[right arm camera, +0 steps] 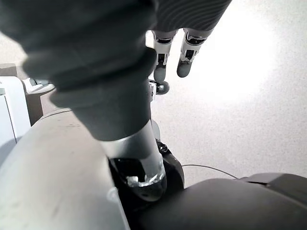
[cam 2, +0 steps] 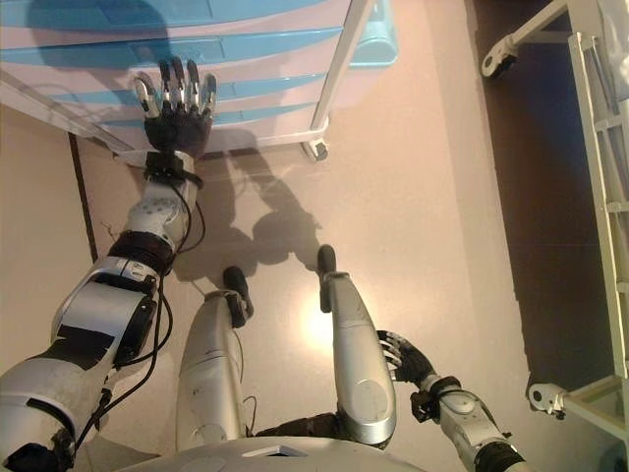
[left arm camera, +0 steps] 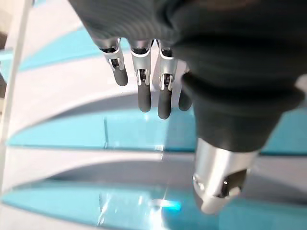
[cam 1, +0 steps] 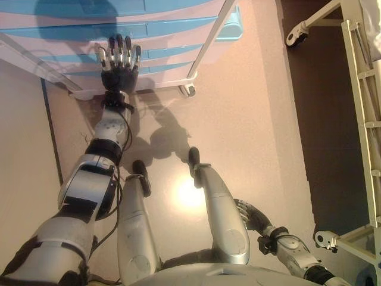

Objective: Open the drawer and pick up the medicine

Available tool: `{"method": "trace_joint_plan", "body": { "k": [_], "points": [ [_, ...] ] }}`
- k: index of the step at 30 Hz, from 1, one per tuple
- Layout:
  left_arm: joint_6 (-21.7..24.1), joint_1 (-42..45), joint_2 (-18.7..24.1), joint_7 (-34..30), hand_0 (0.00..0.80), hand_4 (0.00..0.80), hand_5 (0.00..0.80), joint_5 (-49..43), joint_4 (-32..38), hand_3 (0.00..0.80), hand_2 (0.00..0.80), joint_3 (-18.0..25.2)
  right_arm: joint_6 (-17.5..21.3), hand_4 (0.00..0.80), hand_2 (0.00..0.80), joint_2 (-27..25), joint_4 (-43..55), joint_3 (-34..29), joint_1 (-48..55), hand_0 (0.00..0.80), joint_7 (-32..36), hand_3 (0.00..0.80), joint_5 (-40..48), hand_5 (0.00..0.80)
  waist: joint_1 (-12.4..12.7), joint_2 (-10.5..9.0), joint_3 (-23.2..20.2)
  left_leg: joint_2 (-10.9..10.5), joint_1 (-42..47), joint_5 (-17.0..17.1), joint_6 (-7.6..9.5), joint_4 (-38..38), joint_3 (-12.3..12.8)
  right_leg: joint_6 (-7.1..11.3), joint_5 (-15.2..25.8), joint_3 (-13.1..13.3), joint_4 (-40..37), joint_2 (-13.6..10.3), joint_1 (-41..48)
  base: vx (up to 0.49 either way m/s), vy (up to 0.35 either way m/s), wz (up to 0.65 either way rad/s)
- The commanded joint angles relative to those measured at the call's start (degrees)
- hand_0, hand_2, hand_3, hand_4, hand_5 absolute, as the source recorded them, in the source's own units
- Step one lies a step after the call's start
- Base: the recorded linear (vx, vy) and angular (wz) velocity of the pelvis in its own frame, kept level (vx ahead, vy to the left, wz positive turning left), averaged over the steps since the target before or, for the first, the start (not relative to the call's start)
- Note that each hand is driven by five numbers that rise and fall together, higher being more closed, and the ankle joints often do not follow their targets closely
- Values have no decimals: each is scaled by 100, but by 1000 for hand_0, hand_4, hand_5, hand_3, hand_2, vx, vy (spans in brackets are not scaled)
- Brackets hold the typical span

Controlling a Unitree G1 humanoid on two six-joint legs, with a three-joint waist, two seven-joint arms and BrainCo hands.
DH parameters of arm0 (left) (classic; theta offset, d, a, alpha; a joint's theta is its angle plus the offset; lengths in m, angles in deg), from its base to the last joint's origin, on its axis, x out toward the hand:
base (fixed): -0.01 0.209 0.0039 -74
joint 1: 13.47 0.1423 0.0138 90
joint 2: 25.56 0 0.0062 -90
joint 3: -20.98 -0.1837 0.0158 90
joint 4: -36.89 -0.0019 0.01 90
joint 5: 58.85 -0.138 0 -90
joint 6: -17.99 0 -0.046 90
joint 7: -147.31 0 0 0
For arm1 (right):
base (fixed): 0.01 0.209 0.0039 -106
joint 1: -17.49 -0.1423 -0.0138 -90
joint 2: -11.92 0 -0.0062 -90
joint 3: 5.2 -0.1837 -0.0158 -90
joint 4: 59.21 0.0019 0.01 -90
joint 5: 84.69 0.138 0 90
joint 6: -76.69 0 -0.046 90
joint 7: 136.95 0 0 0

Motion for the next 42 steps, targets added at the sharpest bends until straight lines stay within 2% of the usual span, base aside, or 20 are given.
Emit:
{"method": "trace_joint_plan", "body": {
  "k": [1, 9, 21, 26, 34, 42],
  "points": [
    [-164, 185, -48, -316, 0, 0, 0, -201, -49, 0, 0, 201, 241, 0, 0, 299, 917, -116, -386, 0, 154, 0, 148, 0, 128, 80, -145, -279, 479, -82, 366, -1114, 686, 57, 126, -145, 324, 153, -174, 0, 0, 0],
    [-331, 389, 3, -663, 0, 0, 0, -72, -275, 0, 0, 390, 110, 0, 0, 265, 987, -123, -455, 0, 140, 0, 206, 0, 191, 76, -144, -293, 350, -112, 393, -1019, 626, 49, 115, -151, 466, 149, -296, 0, 0, 0],
    [-379, 326, 135, -952, 0, 0, 0, 99, -232, 0, 0, 446, -80, 0, 0, 217, 1032, -95, -622, 0, 76, 0, 390, 0, 287, 102, -143, -314, 137, -161, 441, -845, 511, 36, 90, -140, 693, 136, -520, 2, 0, 1],
    [-384, 64, 266, -942, 0, 0, 0, 164, -38, 0, 0, 342, -114, 0, 0, 207, 977, -131, -660, 0, 128, 0, 457, 0, 299, 106, -143, -298, 105, -193, 458, -795, 515, 47, 138, -130, 712, 114, -553, 0, 0, 0],
    [-95, -586, 426, -677, 0, 0, 0, 129, 149, 0, 0, -13, -49, 0, 0, 250, 798, -85, -774, 0, 256, 0, 560, 0, 267, 79, -143, -236, 36, -243, 469, -746, 540, 78, 250, -109, 707, 101, -621, 0, -2, 0],
    [194, -1033, 479, -413, 0, 0, 0, 90, 426, 0, 0, -332, 96, 0, 0, 180, 761, -6, -786, 0, 276, 0, 561, 0, 184, 133, -142, -266, 26, -275, 474, -800, 602, 69, 251, -63, 654, 131, -689, -5, 20, 0]
  ]
}}
